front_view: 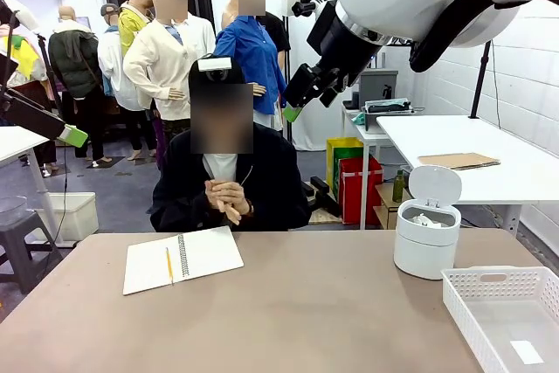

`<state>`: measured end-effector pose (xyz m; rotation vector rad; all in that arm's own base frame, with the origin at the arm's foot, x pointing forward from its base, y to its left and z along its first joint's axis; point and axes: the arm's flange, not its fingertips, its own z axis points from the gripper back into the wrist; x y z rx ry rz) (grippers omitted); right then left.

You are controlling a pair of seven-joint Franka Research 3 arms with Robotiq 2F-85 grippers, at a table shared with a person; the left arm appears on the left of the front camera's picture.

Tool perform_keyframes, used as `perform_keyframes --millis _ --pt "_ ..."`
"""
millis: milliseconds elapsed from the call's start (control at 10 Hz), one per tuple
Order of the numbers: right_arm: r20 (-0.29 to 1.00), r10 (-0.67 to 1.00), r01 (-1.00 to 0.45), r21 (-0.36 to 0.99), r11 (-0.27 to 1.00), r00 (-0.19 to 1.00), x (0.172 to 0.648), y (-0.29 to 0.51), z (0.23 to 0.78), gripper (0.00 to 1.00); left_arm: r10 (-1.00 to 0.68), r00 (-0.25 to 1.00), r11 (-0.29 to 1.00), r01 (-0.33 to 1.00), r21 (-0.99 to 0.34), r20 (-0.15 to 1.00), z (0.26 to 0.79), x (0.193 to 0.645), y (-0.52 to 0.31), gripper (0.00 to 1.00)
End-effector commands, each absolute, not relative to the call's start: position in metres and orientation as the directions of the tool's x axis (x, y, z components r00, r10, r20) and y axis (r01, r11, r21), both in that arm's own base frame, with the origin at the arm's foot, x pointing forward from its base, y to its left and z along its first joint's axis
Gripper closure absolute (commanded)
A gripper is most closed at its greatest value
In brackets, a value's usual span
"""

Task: Sort the paper based on its condition.
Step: If a person hands you a paper, place it in the Organizing basket , and if it's crumpled, put it in the Trash can.

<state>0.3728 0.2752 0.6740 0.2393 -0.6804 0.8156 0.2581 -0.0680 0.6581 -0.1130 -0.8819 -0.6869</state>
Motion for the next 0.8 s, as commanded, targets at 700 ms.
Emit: perform_keyframes --millis 700 --pt "0.642 0.59 -0.737 -0.055 0.673 0.49 0.3728 0.275 0.674 0.0 -0.505 0.439 0.784 0.594 0.181 0.743 0.6585 0.2584 -0.0674 0.0"
